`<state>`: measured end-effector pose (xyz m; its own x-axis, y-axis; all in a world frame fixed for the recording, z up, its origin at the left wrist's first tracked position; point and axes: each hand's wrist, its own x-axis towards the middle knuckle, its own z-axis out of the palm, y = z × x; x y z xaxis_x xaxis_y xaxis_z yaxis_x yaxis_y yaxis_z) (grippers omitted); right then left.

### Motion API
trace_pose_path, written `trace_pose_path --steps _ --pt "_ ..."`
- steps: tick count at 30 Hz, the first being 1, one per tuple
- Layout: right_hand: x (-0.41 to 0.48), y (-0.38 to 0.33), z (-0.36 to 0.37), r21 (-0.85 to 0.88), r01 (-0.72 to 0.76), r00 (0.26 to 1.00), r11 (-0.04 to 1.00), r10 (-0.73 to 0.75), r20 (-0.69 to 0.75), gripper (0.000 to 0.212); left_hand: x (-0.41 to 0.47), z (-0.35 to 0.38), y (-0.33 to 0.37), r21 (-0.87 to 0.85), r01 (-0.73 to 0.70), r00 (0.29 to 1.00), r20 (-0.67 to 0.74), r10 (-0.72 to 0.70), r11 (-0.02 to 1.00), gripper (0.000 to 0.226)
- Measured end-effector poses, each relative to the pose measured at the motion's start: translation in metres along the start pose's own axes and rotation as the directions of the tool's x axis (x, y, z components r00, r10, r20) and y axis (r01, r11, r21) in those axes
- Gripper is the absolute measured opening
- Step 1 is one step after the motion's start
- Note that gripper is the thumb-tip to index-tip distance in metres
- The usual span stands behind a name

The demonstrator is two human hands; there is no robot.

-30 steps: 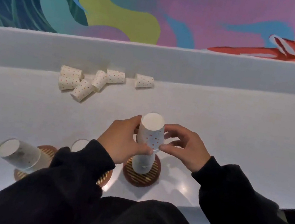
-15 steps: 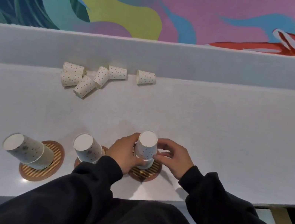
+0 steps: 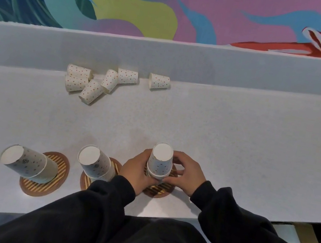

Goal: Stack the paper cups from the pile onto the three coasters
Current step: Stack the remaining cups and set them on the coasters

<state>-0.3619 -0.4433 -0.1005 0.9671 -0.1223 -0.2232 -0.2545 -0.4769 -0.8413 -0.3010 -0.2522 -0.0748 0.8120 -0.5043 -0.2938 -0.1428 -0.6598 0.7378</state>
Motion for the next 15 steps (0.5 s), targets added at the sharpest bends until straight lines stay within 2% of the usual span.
trace_pose_path --steps 2,5,9,15 --pt "0.000 0.003 0.002 -0.027 -0.028 0.998 0.999 0.030 0.047 0.081 0.002 0.004 -0.003 0.033 0.027 0.998 0.049 -0.029 0.999 0.082" --pt "-0.001 0.008 0.007 -0.076 -0.080 0.991 0.994 0.087 0.097 0.081 0.004 0.011 -0.011 0.181 0.049 0.992 0.102 -0.068 0.982 0.075" --pt "-0.002 0.012 0.010 -0.209 -0.071 0.985 0.975 0.102 0.138 0.068 0.009 0.014 -0.019 0.222 0.052 0.993 0.090 -0.074 0.974 0.070" --pt "-0.003 0.006 0.010 -0.226 -0.042 0.992 0.973 0.069 0.109 0.050 0.015 0.017 -0.027 0.240 0.068 0.991 0.092 -0.092 0.968 0.071"
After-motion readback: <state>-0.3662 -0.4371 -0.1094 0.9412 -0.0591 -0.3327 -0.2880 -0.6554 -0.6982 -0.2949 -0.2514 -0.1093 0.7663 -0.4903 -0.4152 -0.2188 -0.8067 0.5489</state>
